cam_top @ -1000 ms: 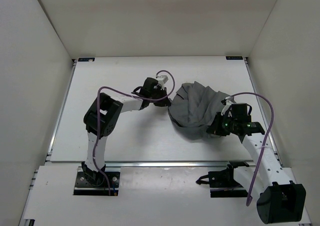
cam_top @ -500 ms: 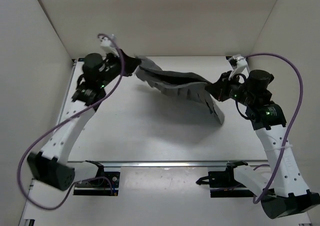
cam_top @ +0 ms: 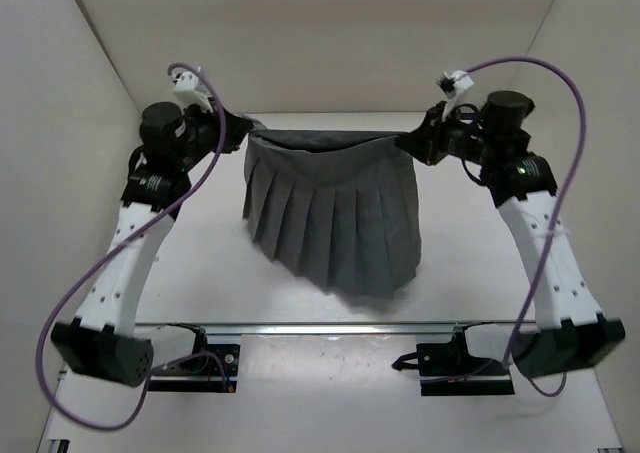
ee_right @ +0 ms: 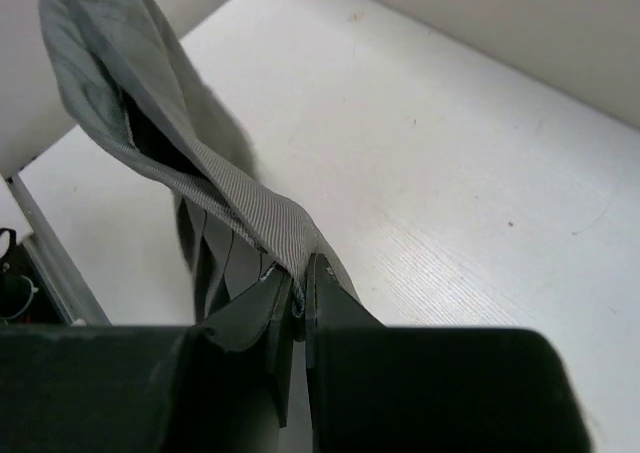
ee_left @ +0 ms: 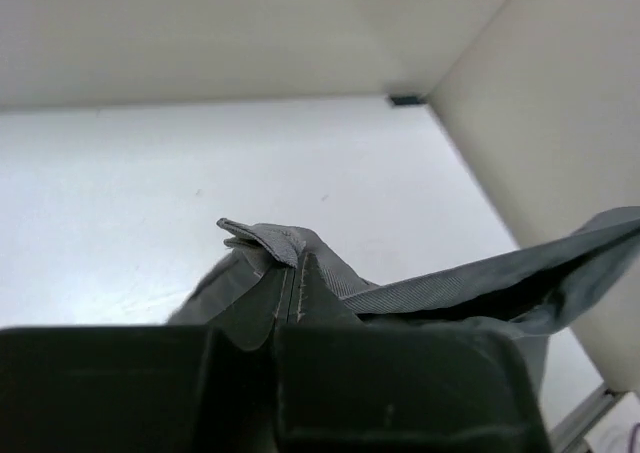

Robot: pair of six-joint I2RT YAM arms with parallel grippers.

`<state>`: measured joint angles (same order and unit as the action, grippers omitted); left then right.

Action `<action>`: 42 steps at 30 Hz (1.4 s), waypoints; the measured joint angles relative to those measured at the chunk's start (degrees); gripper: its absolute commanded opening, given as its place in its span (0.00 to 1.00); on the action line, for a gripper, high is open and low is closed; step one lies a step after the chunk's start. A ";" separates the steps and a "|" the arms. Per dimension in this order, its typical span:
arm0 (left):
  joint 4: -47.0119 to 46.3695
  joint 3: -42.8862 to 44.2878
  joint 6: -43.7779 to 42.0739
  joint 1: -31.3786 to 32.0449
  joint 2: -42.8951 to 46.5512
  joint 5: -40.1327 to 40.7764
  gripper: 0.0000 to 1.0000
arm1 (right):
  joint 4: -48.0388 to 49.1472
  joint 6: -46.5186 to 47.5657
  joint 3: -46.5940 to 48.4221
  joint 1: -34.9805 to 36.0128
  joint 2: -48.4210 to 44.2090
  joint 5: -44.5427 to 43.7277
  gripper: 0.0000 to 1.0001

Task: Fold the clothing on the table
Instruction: Flatten the skirt out, then fold the skirt

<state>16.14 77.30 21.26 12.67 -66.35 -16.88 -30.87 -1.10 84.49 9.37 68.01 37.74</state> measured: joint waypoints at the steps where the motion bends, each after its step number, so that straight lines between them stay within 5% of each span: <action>1: 0.68 0.31 -0.42 -0.70 -2.67 0.07 0.00 | 0.96 0.46 0.31 -0.17 2.69 0.85 0.00; 5: 5.07 6.21 -2.38 -2.03 -14.86 0.72 0.00 | -0.22 2.34 6.38 -0.44 14.95 1.55 0.00; 9: 9.84 18.62 -4.00 -2.97 -25.51 1.49 0.00 | -6.25 5.66 27.65 -0.55 30.21 -0.35 0.00; 14: 10.82 25.97 -5.42 -2.93 -26.18 1.73 0.00 | -8.09 7.67 37.51 -1.25 32.68 -0.28 0.00; 18: 8.24 16.46 -5.51 -1.66 -16.98 2.10 0.00 | -4.50 8.87 24.02 -1.09 23.80 -0.55 0.00; 30: 10.73 -34.69 1.88 7.52 10.78 6.75 0.00 | -2.60 4.92 -33.51 5.40 1.66 -3.37 0.00; 37: 12.48 -43.01 6.95 10.27 21.73 5.29 0.00 | -5.81 -0.92 -44.39 6.32 -15.13 -1.18 0.00; 42: 10.80 -34.80 7.28 9.92 10.01 4.11 0.00 | -6.34 -1.64 -41.53 -0.09 -10.99 -0.28 0.00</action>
<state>26.94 42.50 28.53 22.59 -56.34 -12.78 -37.21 -2.74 42.96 9.28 57.01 37.45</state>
